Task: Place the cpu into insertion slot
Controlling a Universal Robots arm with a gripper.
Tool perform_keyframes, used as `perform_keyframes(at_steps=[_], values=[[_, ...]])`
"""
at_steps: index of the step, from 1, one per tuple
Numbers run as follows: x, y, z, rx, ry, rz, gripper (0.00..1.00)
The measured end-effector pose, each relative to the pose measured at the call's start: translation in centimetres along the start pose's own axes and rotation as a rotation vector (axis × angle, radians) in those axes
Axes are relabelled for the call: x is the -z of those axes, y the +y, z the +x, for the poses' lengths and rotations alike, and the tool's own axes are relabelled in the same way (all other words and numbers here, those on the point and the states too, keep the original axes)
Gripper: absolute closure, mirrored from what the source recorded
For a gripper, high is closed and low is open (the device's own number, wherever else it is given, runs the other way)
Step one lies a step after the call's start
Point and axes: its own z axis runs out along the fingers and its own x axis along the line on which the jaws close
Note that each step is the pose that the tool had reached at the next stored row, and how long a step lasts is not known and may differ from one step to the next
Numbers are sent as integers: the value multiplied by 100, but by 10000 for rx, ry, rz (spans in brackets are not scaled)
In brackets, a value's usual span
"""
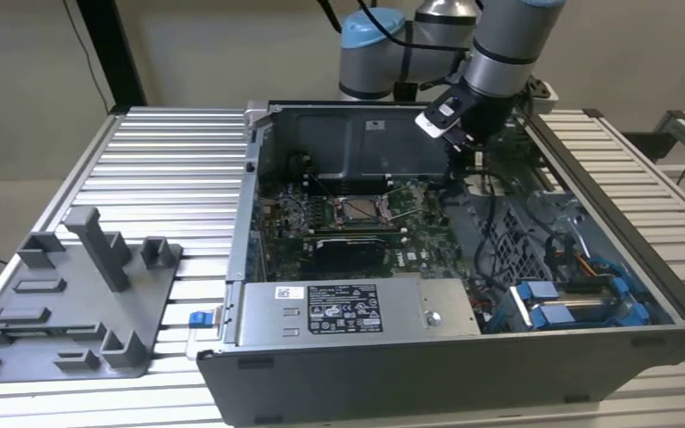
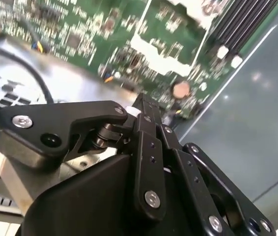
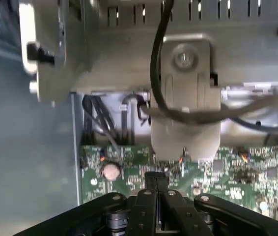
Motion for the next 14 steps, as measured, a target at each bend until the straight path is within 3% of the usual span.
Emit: perform_keyframes(at_steps=[2, 4, 5, 6, 7, 14], values=[[-16, 73, -3, -11, 5, 59, 100], [-28, 110, -4, -20, 24, 248, 100], [-29, 95, -4, -29, 36, 407, 100], [-21, 56, -8, -50, 26, 717, 100], [-21, 51, -9, -52, 26, 758, 100], [-18, 50, -10, -56, 21, 758, 100]])
